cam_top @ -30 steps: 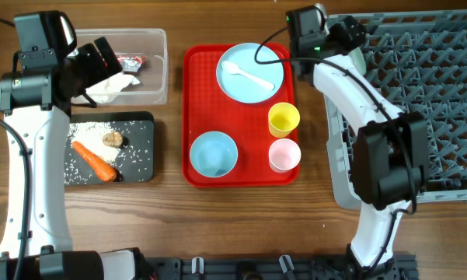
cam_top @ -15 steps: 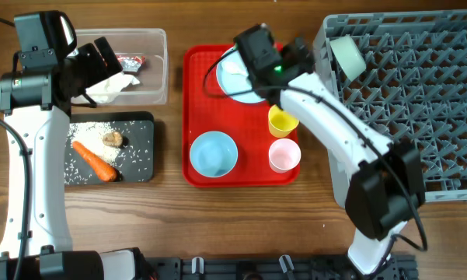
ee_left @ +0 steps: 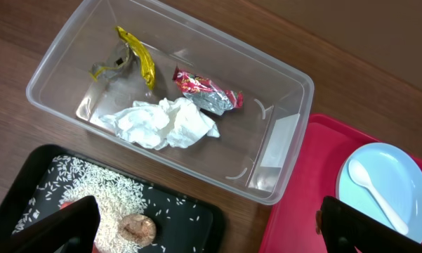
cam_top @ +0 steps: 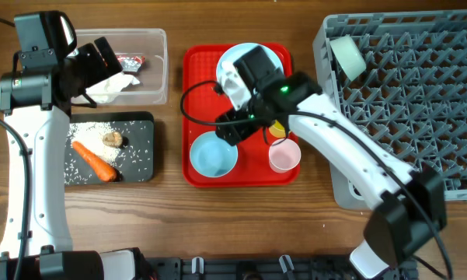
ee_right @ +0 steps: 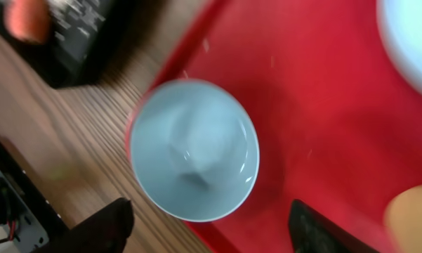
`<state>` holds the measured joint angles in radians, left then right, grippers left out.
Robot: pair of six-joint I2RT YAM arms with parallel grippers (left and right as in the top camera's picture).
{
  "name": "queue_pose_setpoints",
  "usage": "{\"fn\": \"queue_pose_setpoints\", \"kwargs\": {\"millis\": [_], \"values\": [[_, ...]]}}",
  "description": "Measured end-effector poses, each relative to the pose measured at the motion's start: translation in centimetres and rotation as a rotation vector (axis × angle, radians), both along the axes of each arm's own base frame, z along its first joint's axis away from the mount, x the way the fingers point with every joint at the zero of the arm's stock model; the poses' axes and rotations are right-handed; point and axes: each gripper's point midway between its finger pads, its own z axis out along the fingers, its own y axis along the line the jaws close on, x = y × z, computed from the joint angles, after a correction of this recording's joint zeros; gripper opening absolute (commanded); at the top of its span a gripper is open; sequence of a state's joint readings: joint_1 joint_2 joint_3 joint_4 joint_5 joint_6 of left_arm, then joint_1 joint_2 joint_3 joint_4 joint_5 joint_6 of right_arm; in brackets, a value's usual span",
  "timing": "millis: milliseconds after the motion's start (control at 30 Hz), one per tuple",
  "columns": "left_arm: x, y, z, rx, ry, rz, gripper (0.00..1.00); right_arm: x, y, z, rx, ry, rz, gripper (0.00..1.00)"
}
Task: Sort waste into correct bins and load items into the dishwasher rack
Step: 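Reach right gripper to the blue bowl on the red tray and grasp it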
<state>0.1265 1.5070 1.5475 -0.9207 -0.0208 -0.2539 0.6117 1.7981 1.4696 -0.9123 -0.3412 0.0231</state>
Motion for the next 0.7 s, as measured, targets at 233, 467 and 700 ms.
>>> {"fn": "queue_pose_setpoints", "kwargs": {"millis": [233,467,700], "values": [[0.0,0.0,0.0,0.0,0.0,0.0,1.0,-1.0,-0.7,-6.8,-0.092,0.169,-0.085,0.57],[0.0,0.0,0.0,0.0,0.0,0.0,1.0,-0.8,-1.0,-9.7,-0.134,0.233,-0.151,0.1],[0.0,0.0,0.0,0.0,0.0,0.0,1.0,-0.6,-1.1,-9.7,-0.135,0.238,-0.18,0.04]]}}
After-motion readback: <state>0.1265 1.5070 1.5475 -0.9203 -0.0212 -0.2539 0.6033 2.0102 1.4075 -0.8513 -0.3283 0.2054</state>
